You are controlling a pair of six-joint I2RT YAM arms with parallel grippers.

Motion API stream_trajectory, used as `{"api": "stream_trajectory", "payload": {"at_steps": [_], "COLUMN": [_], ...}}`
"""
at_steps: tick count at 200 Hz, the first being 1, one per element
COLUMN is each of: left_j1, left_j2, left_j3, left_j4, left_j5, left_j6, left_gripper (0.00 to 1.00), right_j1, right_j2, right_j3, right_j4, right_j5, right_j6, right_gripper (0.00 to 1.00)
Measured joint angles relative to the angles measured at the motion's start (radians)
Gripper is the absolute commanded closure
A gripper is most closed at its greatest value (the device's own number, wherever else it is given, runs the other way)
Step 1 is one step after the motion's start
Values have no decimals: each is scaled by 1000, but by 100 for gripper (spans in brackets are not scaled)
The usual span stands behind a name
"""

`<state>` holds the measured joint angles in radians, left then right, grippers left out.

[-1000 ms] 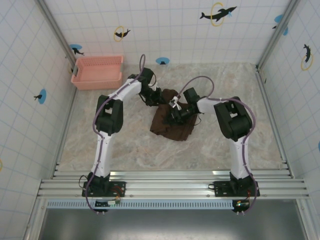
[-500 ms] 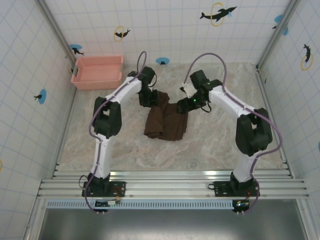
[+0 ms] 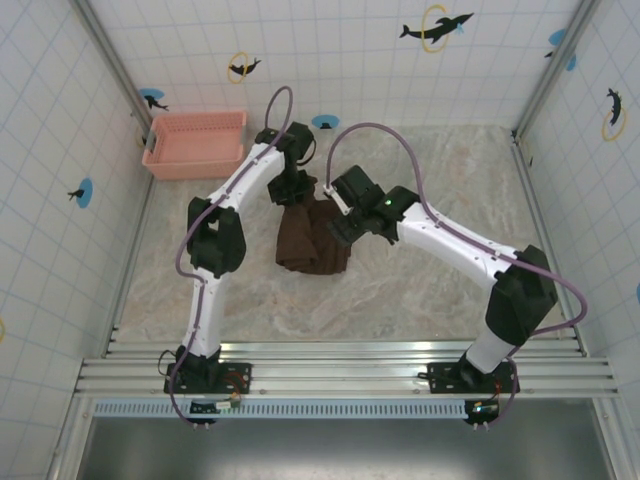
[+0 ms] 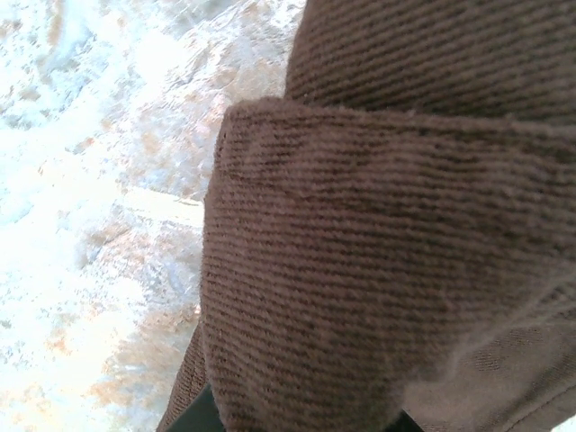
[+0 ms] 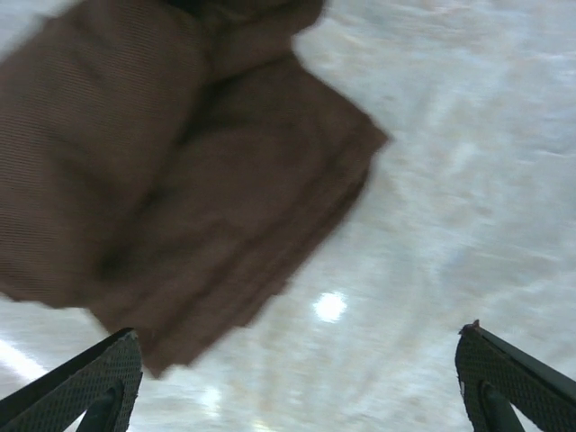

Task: Roll up the long pants

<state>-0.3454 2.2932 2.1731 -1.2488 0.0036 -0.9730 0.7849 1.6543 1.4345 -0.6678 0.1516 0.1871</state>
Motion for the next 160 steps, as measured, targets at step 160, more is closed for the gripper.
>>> {"api": "stream_trajectory", "payload": {"at_steps": [160], "left_j1": [5], "left_j2": [6], "left_j3": [-74], "left_j4": [-19], "left_j5": [23], "left_j6": [-153], "left_gripper": [100], "right_j1": [89], "right_j2": [341], "right_j3": [301], "right_j4": [8], "right_j5": [-307], "right_j6": [185], "right_gripper": [9]}}
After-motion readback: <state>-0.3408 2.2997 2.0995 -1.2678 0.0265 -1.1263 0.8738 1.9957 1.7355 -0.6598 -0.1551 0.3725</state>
